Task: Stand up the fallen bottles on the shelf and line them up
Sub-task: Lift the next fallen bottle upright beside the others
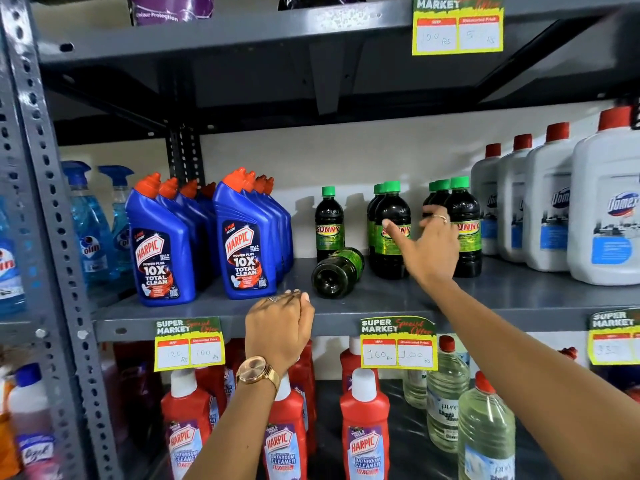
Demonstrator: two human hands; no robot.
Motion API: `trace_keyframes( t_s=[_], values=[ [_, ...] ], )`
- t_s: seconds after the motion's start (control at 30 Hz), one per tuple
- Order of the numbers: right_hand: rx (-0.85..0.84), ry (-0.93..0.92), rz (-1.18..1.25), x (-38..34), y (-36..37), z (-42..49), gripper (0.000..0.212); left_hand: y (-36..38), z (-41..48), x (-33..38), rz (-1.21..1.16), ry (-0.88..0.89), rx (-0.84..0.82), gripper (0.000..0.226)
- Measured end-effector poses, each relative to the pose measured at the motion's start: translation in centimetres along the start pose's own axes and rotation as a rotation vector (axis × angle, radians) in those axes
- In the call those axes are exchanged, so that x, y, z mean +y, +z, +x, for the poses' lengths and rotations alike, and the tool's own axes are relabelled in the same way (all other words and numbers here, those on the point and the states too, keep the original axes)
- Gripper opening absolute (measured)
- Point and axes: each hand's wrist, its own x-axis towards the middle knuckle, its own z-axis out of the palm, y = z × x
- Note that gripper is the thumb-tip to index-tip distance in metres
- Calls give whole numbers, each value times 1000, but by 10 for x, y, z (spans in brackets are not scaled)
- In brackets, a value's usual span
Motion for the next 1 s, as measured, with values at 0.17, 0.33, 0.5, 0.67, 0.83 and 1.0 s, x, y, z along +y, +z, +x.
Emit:
trace_keyframes(
  t_s=[0.17,0.33,0.5,0.67,0.83,1.0],
  values=[
    [-591,45,-115,-49,9,-13,86,1,0,-1,-6,-5,-7,40],
    [-1002,466,-143,-76,40,-8,93,2,2,0,5,-11,-2,38],
    [-1083,643,-51,-79,44,-8,58,1,2,-2,-1,-15,-14,39],
    [-894,562,243,-67,40,-25,53,-1,1,0,20,-27,-43,38],
    [-562,121,177,-72,52,-41,60,-2,0,0,10,-26,-47,40],
    [-507,34,126,-78,72,-43,78,-2,0,-3,-17,7,-29,39]
  ],
)
